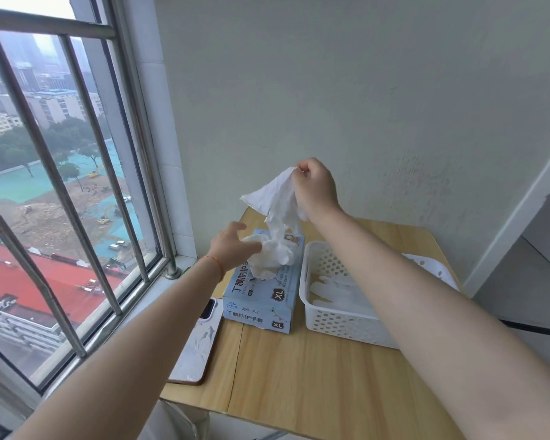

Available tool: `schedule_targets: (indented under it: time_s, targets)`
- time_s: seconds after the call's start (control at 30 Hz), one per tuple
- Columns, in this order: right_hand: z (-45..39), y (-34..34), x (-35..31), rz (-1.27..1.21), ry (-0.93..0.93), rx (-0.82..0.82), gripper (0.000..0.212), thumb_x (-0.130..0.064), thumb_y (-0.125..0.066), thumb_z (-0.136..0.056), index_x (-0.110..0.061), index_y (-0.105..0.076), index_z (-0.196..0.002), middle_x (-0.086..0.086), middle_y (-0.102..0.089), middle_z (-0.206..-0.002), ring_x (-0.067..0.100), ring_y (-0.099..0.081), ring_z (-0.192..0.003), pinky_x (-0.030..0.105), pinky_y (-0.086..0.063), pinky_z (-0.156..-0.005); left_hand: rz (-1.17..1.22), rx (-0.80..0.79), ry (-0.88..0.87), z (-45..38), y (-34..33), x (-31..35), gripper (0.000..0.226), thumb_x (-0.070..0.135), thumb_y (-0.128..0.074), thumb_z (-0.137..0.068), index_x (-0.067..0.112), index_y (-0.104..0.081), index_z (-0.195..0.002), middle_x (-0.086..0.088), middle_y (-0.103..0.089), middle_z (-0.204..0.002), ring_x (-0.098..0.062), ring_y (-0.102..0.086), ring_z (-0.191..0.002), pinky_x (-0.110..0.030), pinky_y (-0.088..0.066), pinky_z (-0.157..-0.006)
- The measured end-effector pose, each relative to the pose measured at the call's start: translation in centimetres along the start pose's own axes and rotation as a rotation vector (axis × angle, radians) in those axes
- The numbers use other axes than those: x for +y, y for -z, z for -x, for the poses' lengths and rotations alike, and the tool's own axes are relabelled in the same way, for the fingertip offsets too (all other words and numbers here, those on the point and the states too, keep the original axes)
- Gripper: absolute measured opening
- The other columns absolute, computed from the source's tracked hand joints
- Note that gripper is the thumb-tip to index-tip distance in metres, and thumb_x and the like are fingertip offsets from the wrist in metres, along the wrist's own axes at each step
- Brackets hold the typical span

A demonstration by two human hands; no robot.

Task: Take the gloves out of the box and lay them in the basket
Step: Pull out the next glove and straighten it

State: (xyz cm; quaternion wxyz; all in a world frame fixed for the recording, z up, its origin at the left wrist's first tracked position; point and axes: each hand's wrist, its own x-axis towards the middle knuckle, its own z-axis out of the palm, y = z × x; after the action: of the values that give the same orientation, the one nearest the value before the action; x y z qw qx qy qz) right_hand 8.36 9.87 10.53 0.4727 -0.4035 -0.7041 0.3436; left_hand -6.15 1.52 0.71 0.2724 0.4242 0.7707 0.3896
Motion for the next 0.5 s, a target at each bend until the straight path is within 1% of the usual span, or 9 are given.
schedule_targets:
  time_s: [0.07,0.13,0.17,0.23,0.3,0.37,0.43,0.47,0.5]
  targets:
    - [-0.2,0.5,-0.2,-0.090,-0.080,-0.012,0.013,-0.011,-0.047,-0.088,-0.016,-0.057,-0.084,-0.006,-0.056,-0.078,0.012,-0.052,-0.072,0.021,-0.041,-0.061,0.157,0.033,-0.054,0.7,0.5,1.3,0.066,0.036,-0.062,-0.066,0.025,-0.053,-0.130,-0.008,-0.051,-0.128,-0.024,-0.052,-0.117,-0.038,-0.046,-0.097]
    - [-0.2,0.9,-0.4,-0.189,-0.148,-0.027,0.014,-0.012,-0.048,-0.087,-0.016,-0.052,-0.074,-0.003,-0.051,-0.071,0.016,-0.048,-0.069,0.024,-0.038,-0.059,0.294,0.055,-0.124,1.4,0.9,3.0,0.062,0.036,-0.060,-0.062,0.025,-0.059,-0.123,-0.004,-0.058,-0.123,-0.020,-0.057,-0.114,-0.033,-0.046,-0.093]
    - [-0.1,1.2,-0.5,-0.228,-0.176,-0.038,0.016,-0.012,-0.049,-0.086,-0.017,-0.048,-0.070,-0.002,-0.046,-0.068,0.018,-0.043,-0.067,0.026,-0.035,-0.058,0.353,0.035,-0.145,1.8,1.1,3.8,0.063,0.035,-0.062,-0.062,0.023,-0.059,-0.123,0.000,-0.062,-0.118,-0.018,-0.059,-0.112,-0.031,-0.047,-0.092]
    - [0.1,1.7,-0.7,-0.346,-0.238,-0.072,0.021,-0.012,-0.047,-0.084,-0.019,-0.040,-0.065,-0.001,-0.037,-0.065,0.020,-0.036,-0.065,0.028,-0.028,-0.057,0.434,-0.066,-0.161,2.4,1.5,5.0,0.070,0.031,-0.066,-0.064,0.021,-0.055,-0.132,0.006,-0.066,-0.110,-0.012,-0.062,-0.107,-0.031,-0.047,-0.093]
    - [0.3,2.4,-0.8,-0.508,-0.320,-0.100,0.026,-0.009,-0.045,-0.083,-0.020,-0.037,-0.061,-0.002,-0.035,-0.059,0.017,-0.033,-0.060,0.028,-0.026,-0.055,0.419,-0.193,-0.189,2.8,1.5,5.9,0.068,0.029,-0.067,-0.067,0.025,-0.054,-0.134,0.006,-0.068,-0.109,-0.011,-0.063,-0.104,-0.034,-0.048,-0.096]
    - [0.7,3.0,-0.7,-0.634,-0.388,-0.118,0.028,-0.009,-0.045,-0.084,-0.019,-0.036,-0.060,-0.002,-0.035,-0.055,0.016,-0.035,-0.055,0.028,-0.028,-0.055,0.477,-0.274,-0.202,2.9,1.5,6.3,0.045,0.025,-0.068,-0.075,0.021,-0.065,-0.120,0.002,-0.069,-0.107,-0.016,-0.063,-0.101,-0.040,-0.050,-0.099]
    - [1.2,4.0,-0.3,-0.673,-0.438,-0.121,0.030,-0.008,-0.045,-0.085,-0.018,-0.035,-0.058,-0.003,-0.036,-0.051,0.016,-0.036,-0.052,0.028,-0.029,-0.054,0.632,-0.240,-0.163,3.3,1.4,6.7,0.016,0.018,-0.068,-0.087,0.014,-0.070,-0.102,-0.005,-0.068,-0.100,-0.021,-0.063,-0.097,-0.045,-0.049,-0.103]
    - [1.6,4.6,-0.1,-0.656,-0.461,-0.127,0.032,-0.007,-0.044,-0.085,-0.019,-0.032,-0.057,-0.003,-0.035,-0.049,0.016,-0.035,-0.050,0.027,-0.028,-0.053,0.688,-0.209,-0.146,3.3,1.5,6.8,0.010,0.015,-0.065,-0.090,0.012,-0.070,-0.098,-0.007,-0.067,-0.100,-0.024,-0.063,-0.096,-0.045,-0.049,-0.103]
    - [1.9,5.1,0.2,-0.611,-0.486,-0.145,0.032,-0.006,-0.043,-0.084,-0.019,-0.031,-0.057,-0.003,-0.034,-0.047,0.016,-0.034,-0.049,0.027,-0.028,-0.051,0.712,-0.184,-0.138,3.4,1.6,6.9,0.010,0.015,-0.064,-0.092,0.010,-0.068,-0.099,-0.010,-0.066,-0.101,-0.026,-0.063,-0.096,-0.044,-0.051,-0.101]
